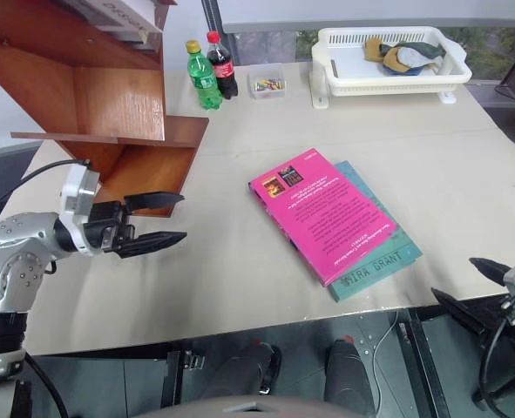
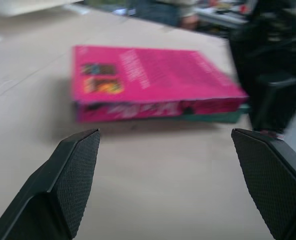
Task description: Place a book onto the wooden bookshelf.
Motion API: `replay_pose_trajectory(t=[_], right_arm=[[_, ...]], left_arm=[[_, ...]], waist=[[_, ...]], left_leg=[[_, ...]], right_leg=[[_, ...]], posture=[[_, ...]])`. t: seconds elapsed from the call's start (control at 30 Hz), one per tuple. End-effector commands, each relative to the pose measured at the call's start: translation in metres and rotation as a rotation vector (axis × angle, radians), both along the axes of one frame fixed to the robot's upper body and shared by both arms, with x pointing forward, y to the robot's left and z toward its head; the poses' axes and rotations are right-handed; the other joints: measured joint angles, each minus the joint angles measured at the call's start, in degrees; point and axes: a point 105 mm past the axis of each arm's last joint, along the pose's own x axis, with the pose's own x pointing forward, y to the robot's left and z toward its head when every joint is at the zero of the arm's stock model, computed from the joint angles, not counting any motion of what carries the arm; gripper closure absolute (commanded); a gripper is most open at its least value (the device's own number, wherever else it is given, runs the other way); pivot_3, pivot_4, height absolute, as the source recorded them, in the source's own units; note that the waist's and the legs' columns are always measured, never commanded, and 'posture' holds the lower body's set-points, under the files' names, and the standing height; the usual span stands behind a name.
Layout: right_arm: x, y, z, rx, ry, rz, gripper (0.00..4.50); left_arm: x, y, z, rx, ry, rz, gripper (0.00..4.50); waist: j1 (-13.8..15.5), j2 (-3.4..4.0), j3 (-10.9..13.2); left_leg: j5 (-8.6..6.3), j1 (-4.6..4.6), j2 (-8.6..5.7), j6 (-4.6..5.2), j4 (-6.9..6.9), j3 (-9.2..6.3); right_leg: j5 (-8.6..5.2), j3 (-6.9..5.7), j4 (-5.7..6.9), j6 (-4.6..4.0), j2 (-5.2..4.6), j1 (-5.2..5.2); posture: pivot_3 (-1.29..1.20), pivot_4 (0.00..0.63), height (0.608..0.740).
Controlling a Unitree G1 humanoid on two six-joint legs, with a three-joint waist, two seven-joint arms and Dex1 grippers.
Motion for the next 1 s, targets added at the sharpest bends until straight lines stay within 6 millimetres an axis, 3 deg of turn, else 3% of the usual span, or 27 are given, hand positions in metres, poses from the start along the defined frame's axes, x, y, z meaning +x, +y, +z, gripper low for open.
replay_pose_trajectory(t=[0.03,0.2,0.3,0.33,0.6,0.7,0.8,1.0], right_arm=[[0.008,0.007,0.006,-0.003,-0.017,0.035,0.57],[0.008,0.026,0.013,0.019,-0.009,0.135,2.73],[0.008,0.028,0.014,-0.001,-0.006,0.154,4.18],[0.009,0.028,0.014,-0.004,-0.008,0.152,4.44],[0.008,0.050,0.024,0.004,-0.060,0.228,4.44],[0.006,0.062,0.029,0.121,-0.027,0.269,4.44],[0.003,0.075,0.037,0.160,-0.027,0.320,3.57],[-0.007,0.097,0.051,0.163,-0.081,0.411,0.89]], left_arm=[[-0.019,-0.019,0.010,0.009,-0.053,-0.164,0.00],[-0.035,-0.029,0.006,0.074,-0.094,-0.306,0.00],[-0.039,-0.030,0.004,0.089,-0.100,-0.344,0.00],[-0.040,-0.030,0.004,0.082,-0.097,-0.345,0.00],[-0.036,-0.034,0.002,0.018,-0.035,-0.240,0.00],[-0.028,-0.039,-0.004,0.008,0.017,-0.132,0.00],[-0.028,-0.040,-0.006,0.001,0.046,-0.098,0.00],[-0.019,-0.039,-0.008,-0.008,0.100,-0.025,0.00]], waist=[[0.0,0.01,0.0],[0.0,0.03,0.0],[0.0,0.03,0.0],[0.0,0.03,0.0],[0.0,0.05,0.0],[0.1,0.01,0.0],[0.1,0.02,0.0],[0.1,0.03,0.1]], left_leg=[[0.00,0.01,0.00,0.00,0.00,-0.01],[0.01,-0.01,0.00,-0.01,0.00,0.02],[0.00,-0.01,0.01,0.01,0.00,0.01],[0.00,-0.01,0.01,0.01,0.00,0.01],[0.00,0.00,0.01,0.01,0.00,0.02],[0.00,-0.01,0.02,0.01,0.01,0.00],[-0.01,-0.01,0.02,0.02,0.03,0.01],[-0.01,-0.02,0.03,0.02,0.02,-0.01]], right_leg=[[0.00,-0.01,0.00,0.00,0.00,0.00],[0.00,0.01,0.00,-0.01,0.00,0.00],[0.00,0.00,-0.01,-0.01,0.01,0.00],[0.00,0.00,-0.01,-0.01,0.01,0.00],[0.00,0.03,-0.01,-0.01,0.01,0.00],[0.00,0.01,-0.01,-0.01,0.02,0.00],[0.00,0.02,-0.02,-0.01,0.02,0.01],[0.00,-0.01,-0.01,-0.01,0.04,0.00]], posture=[[0.00,0.150,0.740],[0.00,0.150,0.740],[0.00,0.150,0.740],[0.00,0.150,0.740],[0.00,0.150,0.740],[0.00,0.150,0.740],[0.00,0.150,0.740],[0.00,0.150,0.740]])
